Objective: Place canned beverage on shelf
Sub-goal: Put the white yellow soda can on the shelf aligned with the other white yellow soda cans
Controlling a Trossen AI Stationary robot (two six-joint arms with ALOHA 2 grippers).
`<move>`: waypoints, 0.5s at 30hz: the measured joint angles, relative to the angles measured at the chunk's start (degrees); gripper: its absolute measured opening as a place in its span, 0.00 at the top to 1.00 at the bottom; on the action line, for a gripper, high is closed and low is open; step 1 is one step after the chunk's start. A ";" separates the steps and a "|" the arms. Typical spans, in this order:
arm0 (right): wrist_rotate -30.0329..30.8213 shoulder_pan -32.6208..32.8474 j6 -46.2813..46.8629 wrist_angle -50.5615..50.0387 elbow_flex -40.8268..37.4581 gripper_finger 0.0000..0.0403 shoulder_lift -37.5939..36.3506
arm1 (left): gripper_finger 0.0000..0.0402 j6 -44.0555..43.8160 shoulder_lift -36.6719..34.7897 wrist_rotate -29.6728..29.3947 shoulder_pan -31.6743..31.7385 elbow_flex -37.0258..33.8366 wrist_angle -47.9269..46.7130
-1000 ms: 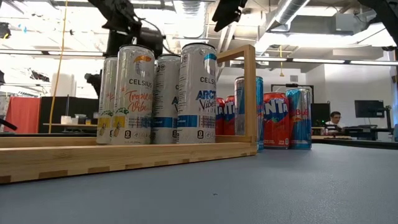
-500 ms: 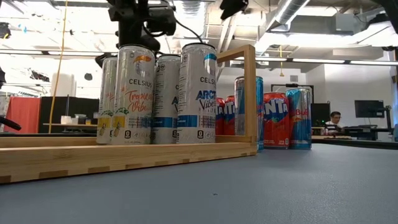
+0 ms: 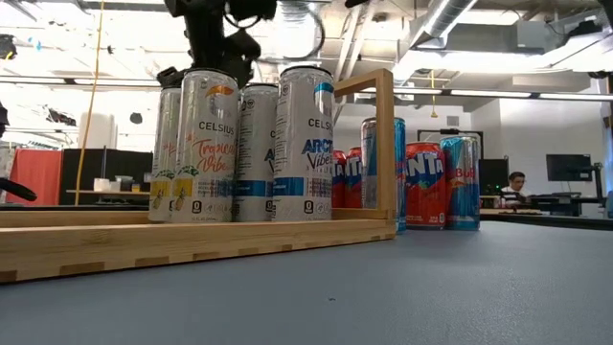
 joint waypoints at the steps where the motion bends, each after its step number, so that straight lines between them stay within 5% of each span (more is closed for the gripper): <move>1: -0.51 -0.38 -0.31 0.44 0.00 0.42 -0.38 | 0.38 1.52 -0.43 0.03 -0.85 0.00 1.98; 7: -15.81 -3.83 1.36 5.99 0.04 0.42 -1.71 | 0.38 11.74 -2.39 1.02 -4.74 -0.02 19.15; 15: -17.22 -3.11 3.03 5.84 -0.07 0.42 0.64 | 0.38 19.38 -2.61 6.19 -6.83 -0.02 28.16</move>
